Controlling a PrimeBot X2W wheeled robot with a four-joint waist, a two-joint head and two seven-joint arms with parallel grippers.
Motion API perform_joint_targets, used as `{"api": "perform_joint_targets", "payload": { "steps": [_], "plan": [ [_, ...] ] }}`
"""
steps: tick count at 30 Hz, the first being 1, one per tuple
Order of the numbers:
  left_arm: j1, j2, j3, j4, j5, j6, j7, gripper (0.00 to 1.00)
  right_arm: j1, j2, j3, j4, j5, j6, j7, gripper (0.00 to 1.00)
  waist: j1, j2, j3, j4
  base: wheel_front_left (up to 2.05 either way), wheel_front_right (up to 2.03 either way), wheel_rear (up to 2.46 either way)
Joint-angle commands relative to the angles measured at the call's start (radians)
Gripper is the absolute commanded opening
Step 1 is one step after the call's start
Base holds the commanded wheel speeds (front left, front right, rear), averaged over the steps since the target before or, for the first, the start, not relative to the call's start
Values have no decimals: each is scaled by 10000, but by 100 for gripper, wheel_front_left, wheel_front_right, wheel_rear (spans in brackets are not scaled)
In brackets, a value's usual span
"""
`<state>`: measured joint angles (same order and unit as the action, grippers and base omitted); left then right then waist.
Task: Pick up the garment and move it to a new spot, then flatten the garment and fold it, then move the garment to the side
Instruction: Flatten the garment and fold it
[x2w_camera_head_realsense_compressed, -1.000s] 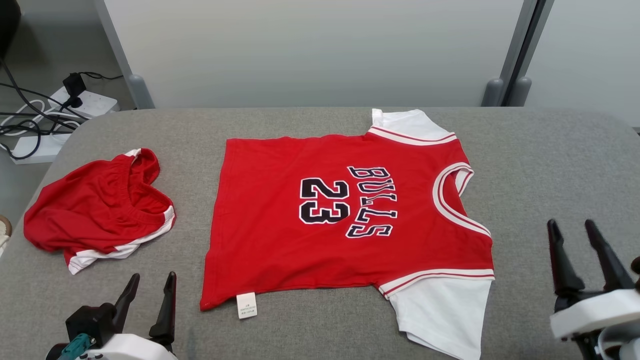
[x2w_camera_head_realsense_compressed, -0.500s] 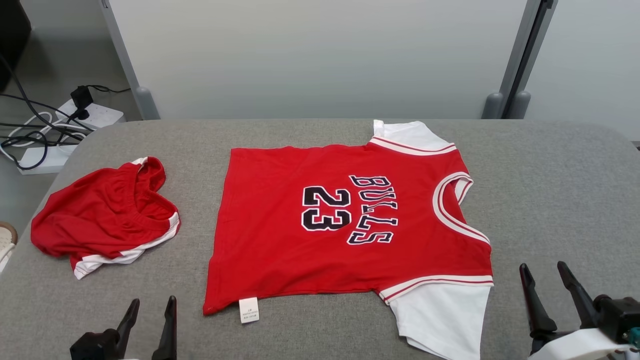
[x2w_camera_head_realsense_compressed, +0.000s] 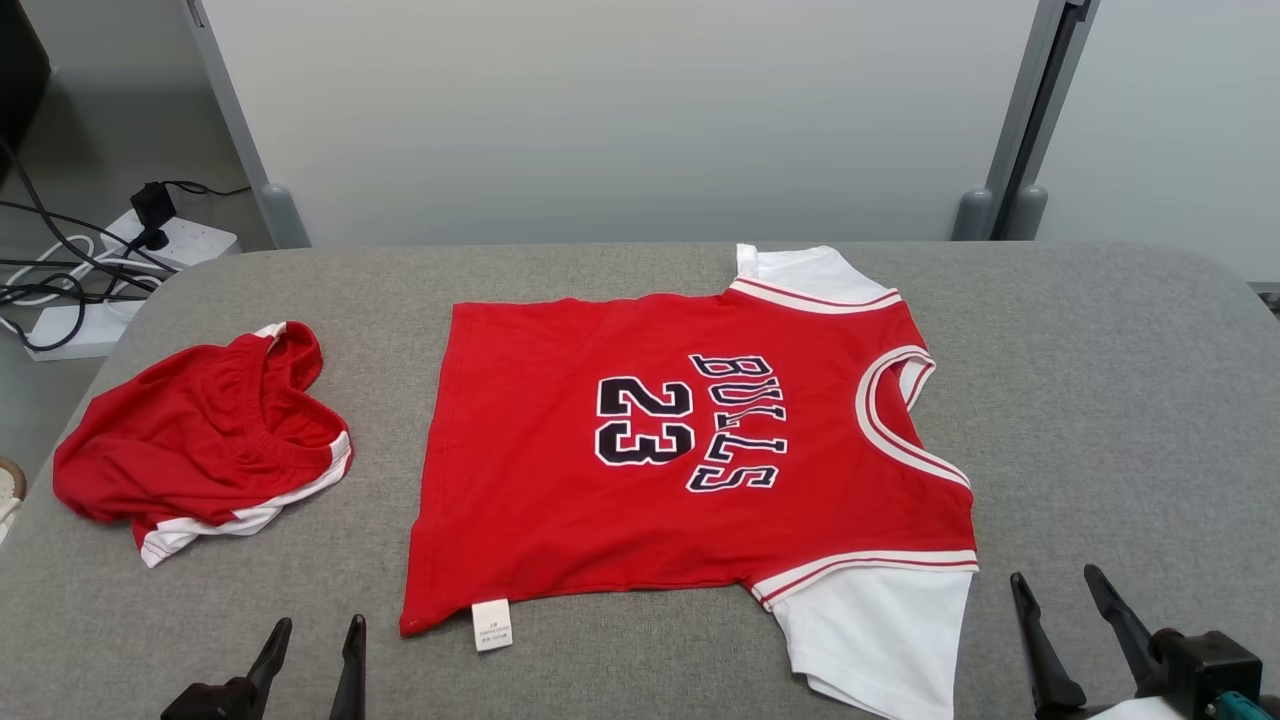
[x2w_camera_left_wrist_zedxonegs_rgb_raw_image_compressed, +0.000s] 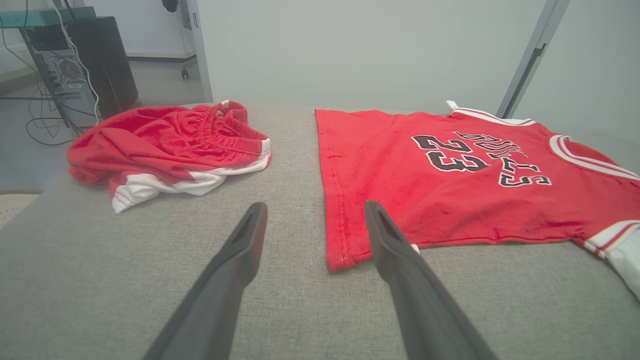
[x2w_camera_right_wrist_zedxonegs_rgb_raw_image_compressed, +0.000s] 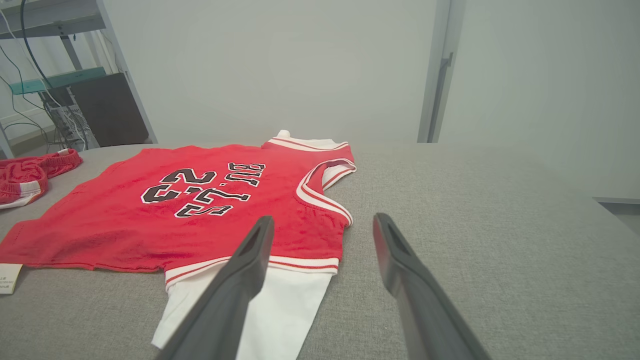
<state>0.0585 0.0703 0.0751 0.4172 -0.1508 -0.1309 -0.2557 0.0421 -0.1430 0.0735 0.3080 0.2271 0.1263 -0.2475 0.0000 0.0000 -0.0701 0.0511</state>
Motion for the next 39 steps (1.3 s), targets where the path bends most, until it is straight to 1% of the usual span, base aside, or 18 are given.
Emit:
{"api": "perform_joint_targets", "payload": {
  "steps": [1,11,20,23,30,33,39],
  "plan": [
    [-206,21,346,-276,127,2,-61,100,-116,-130,206,-154,-116,44,-142,100,0,0,0,7,0,0,0],
    [-220,-86,348,-192,309,2,-61,100,-125,-135,395,77,-238,44,-143,100,0,0,14,70,0,0,0],
    [-207,-121,238,-95,332,2,-61,100,-159,-175,601,366,-100,44,-143,100,0,0,-2,89,0,0,0],
    [-194,-130,161,-29,315,2,-61,100,-147,-199,975,846,110,44,-143,100,0,0,28,89,0,0,0],
    [-227,-143,-91,104,284,2,-61,100,-273,-187,2331,2215,895,44,227,100,0,0,128,162,0,0,0],
    [-269,-144,-201,148,282,2,-61,100,-439,-114,2549,2790,1088,44,214,100,0,0,169,215,0,0,0],
    [-343,-86,-385,189,242,2,-61,100,-842,88,2587,3724,1421,44,59,100,0,0,249,375,0,0,0]
  ]
}}
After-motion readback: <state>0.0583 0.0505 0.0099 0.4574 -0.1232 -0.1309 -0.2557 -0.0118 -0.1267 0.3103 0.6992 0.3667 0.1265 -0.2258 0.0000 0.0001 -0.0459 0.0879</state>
